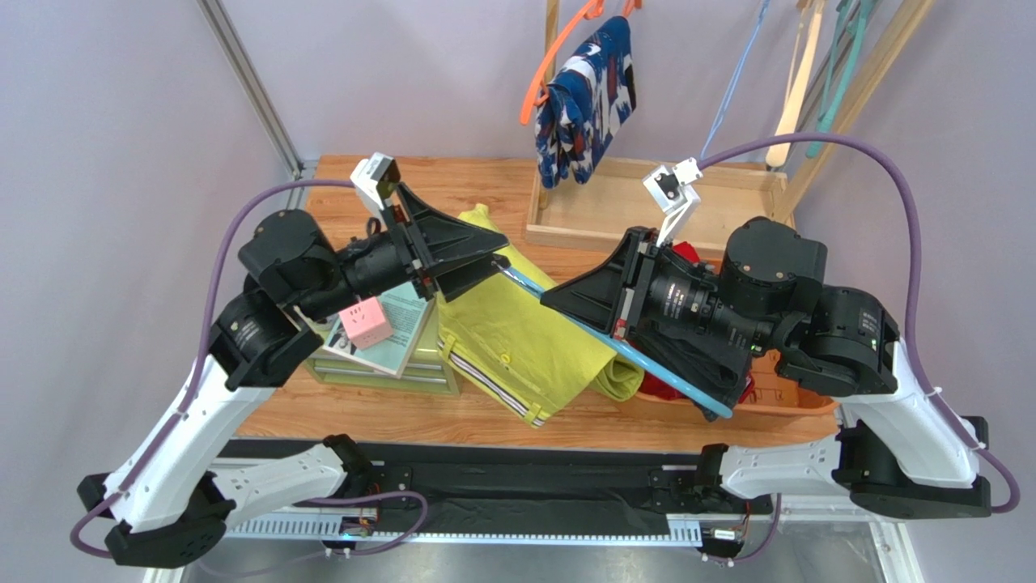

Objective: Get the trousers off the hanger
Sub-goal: Pass the hanger from the right arm to the left

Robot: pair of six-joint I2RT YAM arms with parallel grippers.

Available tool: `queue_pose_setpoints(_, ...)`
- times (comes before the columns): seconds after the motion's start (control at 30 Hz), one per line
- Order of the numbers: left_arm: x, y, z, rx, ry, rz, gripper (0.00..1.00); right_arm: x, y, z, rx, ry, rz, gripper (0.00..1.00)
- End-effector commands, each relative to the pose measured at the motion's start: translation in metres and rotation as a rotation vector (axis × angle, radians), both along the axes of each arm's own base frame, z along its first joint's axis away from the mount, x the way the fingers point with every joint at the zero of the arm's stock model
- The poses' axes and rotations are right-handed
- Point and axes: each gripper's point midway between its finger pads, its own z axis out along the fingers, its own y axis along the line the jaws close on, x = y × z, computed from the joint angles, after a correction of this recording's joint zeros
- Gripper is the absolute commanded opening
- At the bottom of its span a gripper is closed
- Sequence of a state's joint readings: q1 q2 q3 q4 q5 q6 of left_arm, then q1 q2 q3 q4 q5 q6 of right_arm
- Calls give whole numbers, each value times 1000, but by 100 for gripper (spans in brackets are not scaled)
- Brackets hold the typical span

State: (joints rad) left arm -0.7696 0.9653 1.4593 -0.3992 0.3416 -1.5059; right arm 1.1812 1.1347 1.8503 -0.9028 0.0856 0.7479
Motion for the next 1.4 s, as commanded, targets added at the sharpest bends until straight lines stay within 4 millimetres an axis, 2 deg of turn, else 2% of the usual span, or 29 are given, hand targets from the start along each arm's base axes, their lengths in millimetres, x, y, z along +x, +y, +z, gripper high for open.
queue_pose_setpoints(0.0,-8,4,20,-84,-18,-9,58,5,-29,102,350,-190,-80,0)
queue_pose_setpoints(0.07,-2,2,11,-80,20,7,58,6,-30,106,372,-200,-90,0)
queue_pose_setpoints(0.17,-2,-2,9,-94,39,-7,58,5,-28,112,396,-204,-81,0)
queue_pose_setpoints(0.33,-7,-14,14,-87,15,-60,58,9,-27,112,390,-217,-98,0)
queue_pose_setpoints(0.47,-17,-2,21,-81,-27,-44,61,11,-34,115,393,-229,-121,0)
queue_pose_setpoints(0.6,-22,9,15,-65,-27,-18,64,12,-37,118,399,-236,-132,0)
queue_pose_setpoints(0.7,-23,9,9,-61,-9,-22,64,11,-37,121,403,-241,-130,0)
queue_pose_setpoints(0.83,-23,8,11,-63,-14,-29,64,10,-35,126,417,-237,-118,0)
queue_pose_setpoints(0.97,-21,-5,6,-38,-3,-60,64,6,-29,129,437,-227,-86,0)
queue_pose_setpoints(1.07,-10,-13,-2,-19,11,-44,65,2,-22,132,449,-217,-55,0)
queue_pose_setpoints(1.2,-1,-26,6,-68,8,-56,65,1,-18,127,441,-200,-38,0)
queue_pose_setpoints(1.23,-2,-25,15,-78,-11,-56,65,0,-17,125,439,-196,-34,0)
queue_pose_setpoints(1.3,3,-31,16,-66,-15,-57,63,-1,-14,121,437,-190,-20,0)
queue_pose_setpoints(1.37,4,-34,20,-73,-19,-65,51,-4,-11,119,434,-186,1,0)
